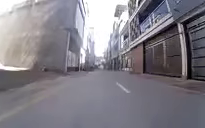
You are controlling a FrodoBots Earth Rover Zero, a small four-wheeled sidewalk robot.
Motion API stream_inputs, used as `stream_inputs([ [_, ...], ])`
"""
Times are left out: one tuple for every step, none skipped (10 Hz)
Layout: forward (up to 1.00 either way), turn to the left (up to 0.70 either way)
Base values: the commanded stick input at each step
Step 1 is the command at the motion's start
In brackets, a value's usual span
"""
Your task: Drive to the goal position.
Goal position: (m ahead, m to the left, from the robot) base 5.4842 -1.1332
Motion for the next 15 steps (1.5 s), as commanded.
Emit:
stream_inputs([
  [1.0, -0.27],
  [1.0, -0.27],
  [1.0, -0.27],
  [1.0, -0.27],
  [1.0, -0.27],
  [1.0, -0.27],
  [1.0, -0.27],
  [1.0, -0.27],
  [1.0, -0.27],
  [1.0, -0.27],
  [1.0, -0.27],
  [1.0, -0.12],
  [1.0, 0.0],
  [1.0, 0.0],
  [1.0, 0.0],
])
